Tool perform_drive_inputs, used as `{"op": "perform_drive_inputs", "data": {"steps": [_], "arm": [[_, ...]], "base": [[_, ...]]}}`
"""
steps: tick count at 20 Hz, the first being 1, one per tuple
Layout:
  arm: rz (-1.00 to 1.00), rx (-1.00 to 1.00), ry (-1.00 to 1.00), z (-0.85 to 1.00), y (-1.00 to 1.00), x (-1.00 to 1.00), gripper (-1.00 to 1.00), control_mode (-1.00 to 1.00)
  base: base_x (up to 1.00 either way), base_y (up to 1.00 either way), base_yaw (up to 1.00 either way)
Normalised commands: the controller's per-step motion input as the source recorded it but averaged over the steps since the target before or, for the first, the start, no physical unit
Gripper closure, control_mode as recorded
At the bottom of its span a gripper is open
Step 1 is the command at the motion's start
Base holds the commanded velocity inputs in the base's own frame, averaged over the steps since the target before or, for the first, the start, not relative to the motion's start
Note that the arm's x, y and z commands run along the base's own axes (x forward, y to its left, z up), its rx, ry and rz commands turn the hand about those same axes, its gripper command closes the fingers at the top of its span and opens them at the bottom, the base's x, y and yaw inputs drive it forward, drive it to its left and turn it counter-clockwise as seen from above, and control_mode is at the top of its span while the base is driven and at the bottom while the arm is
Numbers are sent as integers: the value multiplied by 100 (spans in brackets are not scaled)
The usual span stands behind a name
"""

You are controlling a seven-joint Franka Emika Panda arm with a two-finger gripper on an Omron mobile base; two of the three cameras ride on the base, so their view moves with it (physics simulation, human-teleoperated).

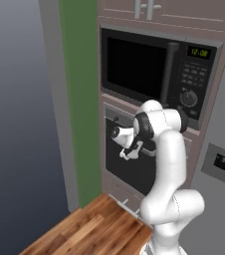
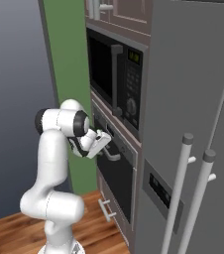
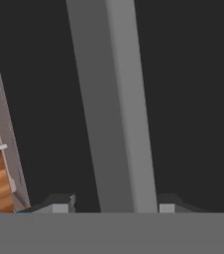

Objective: Take the baked cake out of the oven and place it on the plate for cooling. Then close the oven door.

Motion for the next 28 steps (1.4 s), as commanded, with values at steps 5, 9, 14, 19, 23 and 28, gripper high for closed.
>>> {"op": "perform_drive_inputs", "data": {"steps": [5,9,14,19,23,28], "arm": [[0,0,3,-74,35,-61,100,-100],[0,0,0,-85,72,-97,100,-100],[1,0,0,-90,80,-100,100,-100],[0,-1,0,-96,79,-94,100,-100],[0,0,0,-87,65,-95,-100,-100],[0,1,0,-20,27,-91,-100,-100]], "base": [[0,0,0],[0,0,0],[0,0,0],[0,0,0],[0,0,0],[0,0,0]]}}
